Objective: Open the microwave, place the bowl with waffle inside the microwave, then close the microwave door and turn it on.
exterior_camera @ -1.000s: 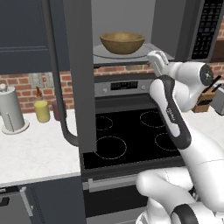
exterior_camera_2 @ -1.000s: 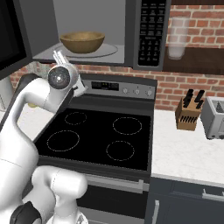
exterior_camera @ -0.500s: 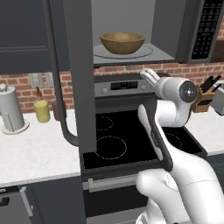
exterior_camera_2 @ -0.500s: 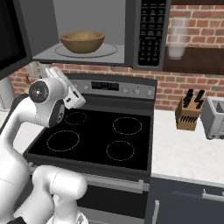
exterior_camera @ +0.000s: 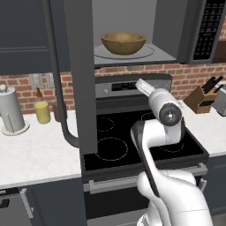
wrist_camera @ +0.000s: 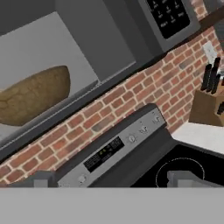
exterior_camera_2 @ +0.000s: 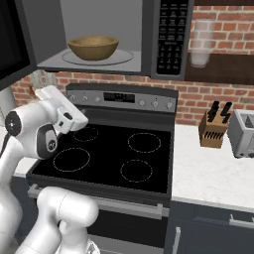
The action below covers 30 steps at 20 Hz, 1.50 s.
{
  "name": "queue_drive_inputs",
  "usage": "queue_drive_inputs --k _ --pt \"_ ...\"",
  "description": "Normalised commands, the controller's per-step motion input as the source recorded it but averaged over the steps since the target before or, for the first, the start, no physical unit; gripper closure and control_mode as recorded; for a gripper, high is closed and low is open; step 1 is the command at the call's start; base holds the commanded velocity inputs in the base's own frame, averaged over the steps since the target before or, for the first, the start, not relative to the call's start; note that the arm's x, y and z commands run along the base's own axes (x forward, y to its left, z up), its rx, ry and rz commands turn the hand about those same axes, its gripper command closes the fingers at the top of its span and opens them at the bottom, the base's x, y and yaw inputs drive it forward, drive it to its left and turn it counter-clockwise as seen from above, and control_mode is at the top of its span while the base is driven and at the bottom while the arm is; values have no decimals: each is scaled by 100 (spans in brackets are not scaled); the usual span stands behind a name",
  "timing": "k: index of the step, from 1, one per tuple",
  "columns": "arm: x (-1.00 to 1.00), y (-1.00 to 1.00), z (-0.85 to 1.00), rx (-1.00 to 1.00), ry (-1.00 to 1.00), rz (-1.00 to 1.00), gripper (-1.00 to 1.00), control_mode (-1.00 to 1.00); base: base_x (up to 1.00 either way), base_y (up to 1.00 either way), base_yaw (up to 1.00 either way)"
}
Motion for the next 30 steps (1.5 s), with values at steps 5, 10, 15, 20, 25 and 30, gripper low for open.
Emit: queue_drive_inputs --k 5,10,15,20,25,30 --pt "-21 45 7 -23 -8 -27 -100 -100 0 0 0" --pt "-1 31 0 -22 -10 -21 -100 -100 0 0 0" --pt "-2 22 0 -18 -17 -12 -100 -100 0 0 0" --pt "-7 55 -9 -18 -18 -2 -100 -100 0 0 0" --pt "-30 64 -8 -12 -16 0 -100 -100 0 0 0" --pt "-27 69 -6 -6 -6 0 -100 -100 0 0 0"
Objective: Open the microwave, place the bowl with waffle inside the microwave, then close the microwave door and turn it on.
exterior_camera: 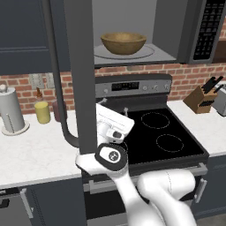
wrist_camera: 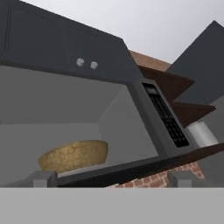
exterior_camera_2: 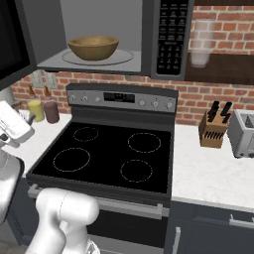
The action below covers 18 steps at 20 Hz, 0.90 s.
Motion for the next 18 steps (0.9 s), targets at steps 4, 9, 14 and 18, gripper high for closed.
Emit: queue_drive_inputs --k 4,9,14,18 --pt "-39 78 2 -1 0 0 -100 -100 0 0 0" --pt "-33 87 1 0 0 0 -100 -100 0 0 0" --pt "-20 80 13 0 0 0 -100 -100 0 0 0" --pt "-1 38 38 0 0 -2 -100 -100 0 0 0"
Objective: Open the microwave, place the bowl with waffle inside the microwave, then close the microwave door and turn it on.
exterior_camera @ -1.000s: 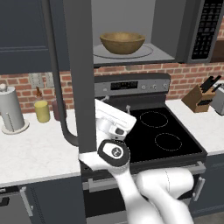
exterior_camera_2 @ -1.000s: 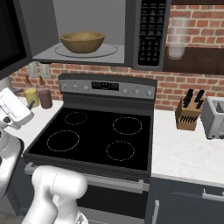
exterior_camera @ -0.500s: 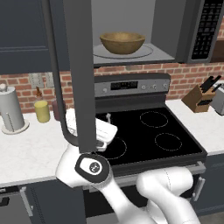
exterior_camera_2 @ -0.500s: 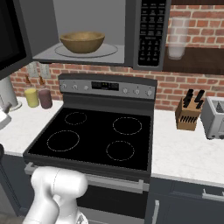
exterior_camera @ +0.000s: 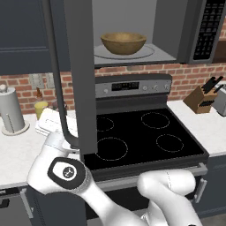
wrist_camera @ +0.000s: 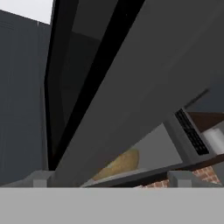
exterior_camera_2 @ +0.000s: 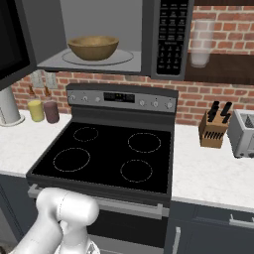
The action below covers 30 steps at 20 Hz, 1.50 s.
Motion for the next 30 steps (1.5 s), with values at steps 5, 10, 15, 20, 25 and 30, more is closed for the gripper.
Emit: queue_drive_inputs --k 5,10,15,20,25,30 --pt "0 2 41 0 0 -3 -100 -100 0 0 0" --pt "0 -14 30 4 -1 0 -100 -100 0 0 0" --pt "0 -40 13 8 -5 0 -100 -100 0 0 0" --pt "-2 -58 11 13 -10 0 -100 -100 0 0 0" --pt "0 -67 19 12 -10 0 -100 -100 0 0 0" --pt "0 -83 24 18 -3 5 -100 -100 0 0 0"
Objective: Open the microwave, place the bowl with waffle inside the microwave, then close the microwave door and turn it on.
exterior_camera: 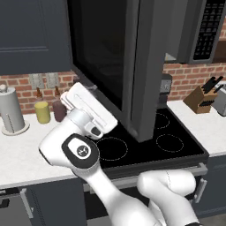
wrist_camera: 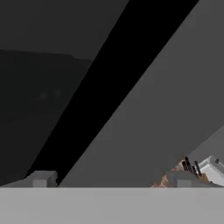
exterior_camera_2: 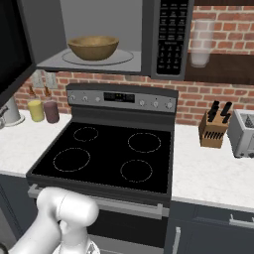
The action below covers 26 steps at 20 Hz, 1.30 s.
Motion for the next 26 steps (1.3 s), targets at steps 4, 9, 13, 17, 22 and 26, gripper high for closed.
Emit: queue_drive_inputs --k 4,9,13,17,22,26 --pt "0 -97 19 24 0 11 -100 -100 0 0 0" --pt "4 -91 10 24 0 7 -100 -100 0 0 0" --pt "30 -72 7 22 0 5 -100 -100 0 0 0" --pt "62 -62 0 22 0 12 -100 -100 0 0 0" --pt "89 -36 0 20 0 20 -100 -100 0 0 0" --pt "95 -13 4 16 0 24 -100 -100 0 0 0"
